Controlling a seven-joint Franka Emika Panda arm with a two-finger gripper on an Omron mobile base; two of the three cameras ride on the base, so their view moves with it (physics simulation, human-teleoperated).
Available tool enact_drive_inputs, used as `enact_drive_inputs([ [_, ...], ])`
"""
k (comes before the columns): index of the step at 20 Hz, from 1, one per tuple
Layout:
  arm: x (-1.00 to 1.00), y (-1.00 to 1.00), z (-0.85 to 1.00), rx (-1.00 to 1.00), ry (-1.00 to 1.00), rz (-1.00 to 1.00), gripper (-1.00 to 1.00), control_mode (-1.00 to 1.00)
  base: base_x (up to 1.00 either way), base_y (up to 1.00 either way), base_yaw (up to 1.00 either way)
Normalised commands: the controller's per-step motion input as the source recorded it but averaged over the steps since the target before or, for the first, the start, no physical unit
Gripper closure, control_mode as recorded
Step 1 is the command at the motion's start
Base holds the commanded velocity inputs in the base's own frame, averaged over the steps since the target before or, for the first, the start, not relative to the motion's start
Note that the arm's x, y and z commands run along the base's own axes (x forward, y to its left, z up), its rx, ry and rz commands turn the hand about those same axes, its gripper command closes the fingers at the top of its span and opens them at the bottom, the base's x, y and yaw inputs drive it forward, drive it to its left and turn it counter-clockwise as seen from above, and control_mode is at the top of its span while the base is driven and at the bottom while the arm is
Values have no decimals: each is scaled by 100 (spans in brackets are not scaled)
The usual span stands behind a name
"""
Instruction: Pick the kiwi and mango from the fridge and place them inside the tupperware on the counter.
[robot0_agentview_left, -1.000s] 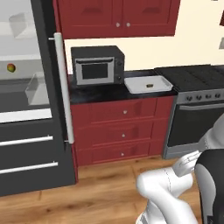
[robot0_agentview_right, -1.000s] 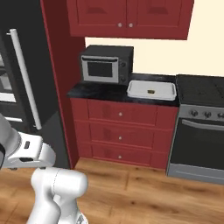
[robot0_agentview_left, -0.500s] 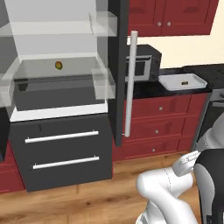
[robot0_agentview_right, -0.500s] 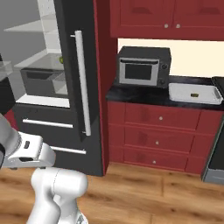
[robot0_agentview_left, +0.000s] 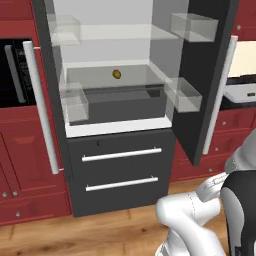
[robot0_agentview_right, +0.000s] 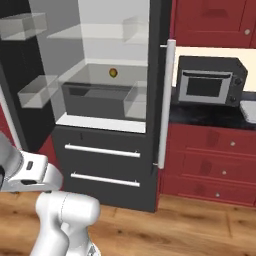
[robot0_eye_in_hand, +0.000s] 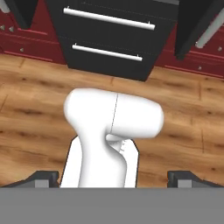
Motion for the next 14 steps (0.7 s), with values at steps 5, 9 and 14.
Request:
enact_drive_inputs([
  [5, 0, 0, 0, 0, 0, 0, -100, 100, 45, 52, 0],
  [9, 0, 0, 0, 0, 0, 0, -100, 100, 21, 8, 0],
  [14, 0, 0, 0, 0, 0, 0, -100, 100, 27, -1, 0],
])
